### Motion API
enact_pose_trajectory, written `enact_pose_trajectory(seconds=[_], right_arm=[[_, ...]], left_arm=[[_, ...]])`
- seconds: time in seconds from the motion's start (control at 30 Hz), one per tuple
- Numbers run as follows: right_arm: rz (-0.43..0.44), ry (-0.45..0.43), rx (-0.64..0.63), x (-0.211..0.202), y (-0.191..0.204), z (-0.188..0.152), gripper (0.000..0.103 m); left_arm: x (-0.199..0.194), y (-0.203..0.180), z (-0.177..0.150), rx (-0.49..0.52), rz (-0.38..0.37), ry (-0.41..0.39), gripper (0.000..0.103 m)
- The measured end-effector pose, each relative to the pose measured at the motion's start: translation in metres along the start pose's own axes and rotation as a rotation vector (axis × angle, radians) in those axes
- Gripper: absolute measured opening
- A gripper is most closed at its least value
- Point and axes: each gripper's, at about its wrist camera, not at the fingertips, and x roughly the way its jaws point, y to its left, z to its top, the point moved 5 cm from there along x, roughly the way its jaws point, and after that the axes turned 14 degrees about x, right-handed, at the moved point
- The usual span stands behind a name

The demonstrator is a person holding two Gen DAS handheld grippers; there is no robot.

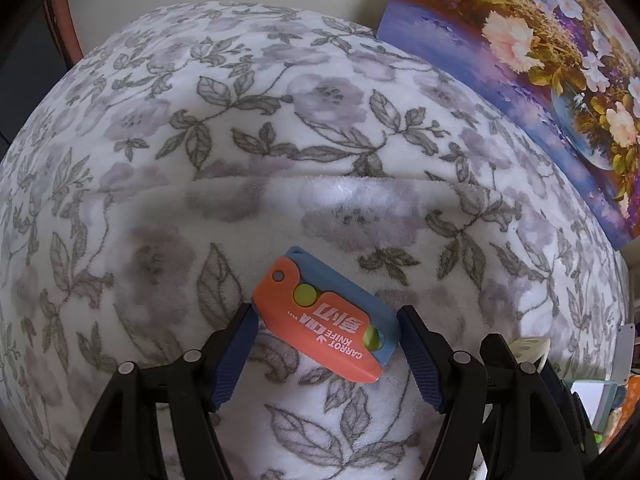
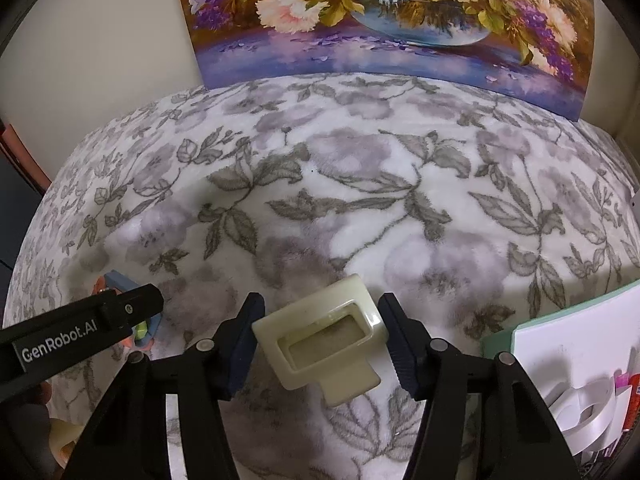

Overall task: Organize rigid objects
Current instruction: 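Lift and carry both held items over the tray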

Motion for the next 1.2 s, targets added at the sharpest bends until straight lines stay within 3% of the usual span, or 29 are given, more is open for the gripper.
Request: enact_pose_trajectory(seconds=[0.43,0.8,1.2], right_arm=[[-0.003,-0.028,0.028,-0.043,-0.014,0.007,0.06],[-0.041,-0.104,0.066,-0.129,-0.051,0.014,0.06],[-0.08,-0.127,0.191,-0.197,-0.123,-0.01,0.061]], left_arm=[[-0.027,-0.013,0.002,0.011,-0.006,-0.039,0.074],[-0.104,-0.056,-0.001,0.056,-0.05,-0.134,0.074],[-0.164,-0.114,-0.04,0.187,-0.055,-0.199,0.074]])
